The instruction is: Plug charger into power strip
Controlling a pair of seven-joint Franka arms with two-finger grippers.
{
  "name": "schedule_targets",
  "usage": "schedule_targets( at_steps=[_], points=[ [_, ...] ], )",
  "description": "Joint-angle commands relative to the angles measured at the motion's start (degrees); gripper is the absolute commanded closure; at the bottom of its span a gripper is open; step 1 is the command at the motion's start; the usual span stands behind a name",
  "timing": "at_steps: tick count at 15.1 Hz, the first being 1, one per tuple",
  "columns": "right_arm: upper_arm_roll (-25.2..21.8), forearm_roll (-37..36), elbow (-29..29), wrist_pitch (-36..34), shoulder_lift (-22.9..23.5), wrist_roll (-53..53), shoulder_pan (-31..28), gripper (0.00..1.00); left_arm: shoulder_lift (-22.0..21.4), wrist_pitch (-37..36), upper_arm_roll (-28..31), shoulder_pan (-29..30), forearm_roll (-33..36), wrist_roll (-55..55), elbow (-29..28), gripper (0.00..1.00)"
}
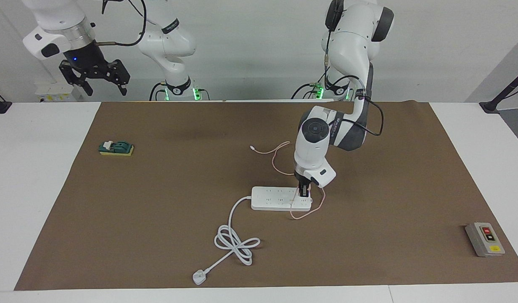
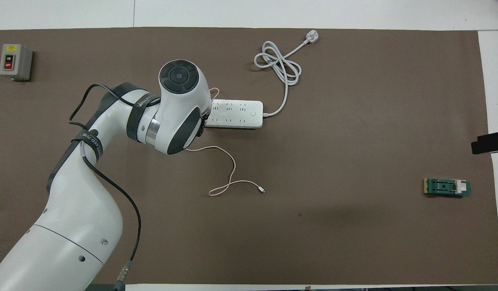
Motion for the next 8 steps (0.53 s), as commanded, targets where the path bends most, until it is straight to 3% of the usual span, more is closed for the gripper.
schedule_targets(
  at_steps=[1,3,5,8],
  points=[
    [0.2,-0.8,-1.5,0.0,-1.4,-1.9,-0.6,0.00,1.2,2.3,0.4,0.5,1.3,2.1,-2.3,0.42],
    [0.2,-0.8,-1.5,0.0,-1.4,-1.8,-0.6,0.00,0.0,1.8,0.4,0.7,1.2,2.9,-2.2,0.09],
    [0.2,-0.8,-1.5,-0.1,-1.4,-1.9,-0.6,0.00,-1.0,1.2,0.4,0.9,1.2,3.2,-2.1,0.00],
    [0.2,-0.8,-1.5,0.0,-1.4,-1.9,-0.6,0.00,-2.9,0.1,0.3,1.9,1.2,4.1,-2.2,0.00]
  ],
)
